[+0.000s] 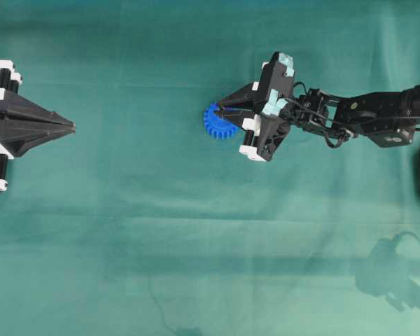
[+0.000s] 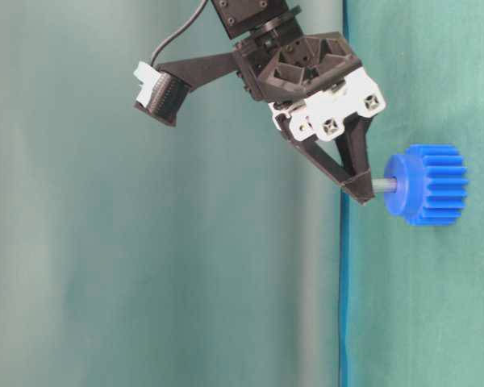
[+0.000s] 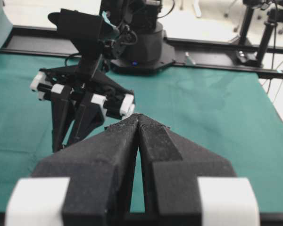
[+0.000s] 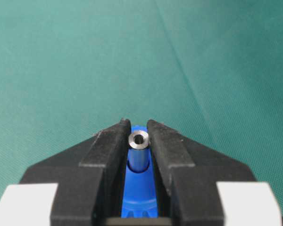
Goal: Insert the shaft placed at a random location into the center hole of the small gear at another random location.
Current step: 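Align the held shaft vertically and lower it into the gear's center hole, then open the right gripper and lift it off the inserted shaft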
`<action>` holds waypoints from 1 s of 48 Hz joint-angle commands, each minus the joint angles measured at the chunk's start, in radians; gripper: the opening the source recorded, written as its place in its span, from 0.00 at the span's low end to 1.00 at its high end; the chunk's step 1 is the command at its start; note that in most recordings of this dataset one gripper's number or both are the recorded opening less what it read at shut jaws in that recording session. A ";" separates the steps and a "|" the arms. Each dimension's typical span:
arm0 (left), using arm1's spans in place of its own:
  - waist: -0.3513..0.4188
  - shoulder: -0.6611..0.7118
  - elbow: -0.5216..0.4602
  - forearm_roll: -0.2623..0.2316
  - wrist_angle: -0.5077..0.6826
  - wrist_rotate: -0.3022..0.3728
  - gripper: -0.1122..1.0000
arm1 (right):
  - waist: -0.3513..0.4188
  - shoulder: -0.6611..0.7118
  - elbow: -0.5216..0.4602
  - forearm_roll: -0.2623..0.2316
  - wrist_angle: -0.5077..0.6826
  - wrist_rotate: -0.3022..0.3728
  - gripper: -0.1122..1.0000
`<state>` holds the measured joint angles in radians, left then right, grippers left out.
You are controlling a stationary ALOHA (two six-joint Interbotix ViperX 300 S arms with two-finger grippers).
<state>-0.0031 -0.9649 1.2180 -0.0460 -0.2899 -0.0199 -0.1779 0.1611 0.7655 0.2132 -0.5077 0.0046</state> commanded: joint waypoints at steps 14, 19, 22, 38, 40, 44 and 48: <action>-0.002 0.005 -0.011 -0.002 -0.006 0.000 0.10 | 0.006 0.018 -0.012 0.002 -0.009 -0.002 0.23; -0.002 0.003 -0.011 -0.002 -0.006 0.000 0.10 | 0.006 0.023 -0.014 0.002 -0.008 -0.002 0.23; -0.002 0.005 -0.011 -0.002 -0.006 0.000 0.10 | 0.006 0.023 -0.014 0.003 -0.008 -0.002 0.23; -0.002 0.003 -0.011 -0.002 -0.006 0.000 0.10 | 0.006 0.023 -0.012 0.003 -0.006 -0.002 0.23; -0.002 0.003 -0.011 -0.002 -0.006 0.000 0.10 | 0.006 0.023 -0.012 0.003 -0.006 -0.002 0.23; -0.002 0.003 -0.011 -0.002 -0.006 0.000 0.10 | 0.006 0.023 -0.014 0.002 -0.005 -0.002 0.23; -0.002 0.003 -0.011 -0.002 -0.006 0.000 0.10 | 0.006 0.023 -0.014 0.002 -0.005 -0.002 0.26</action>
<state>-0.0031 -0.9649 1.2180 -0.0460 -0.2899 -0.0199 -0.1749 0.1994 0.7655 0.2132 -0.5077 0.0031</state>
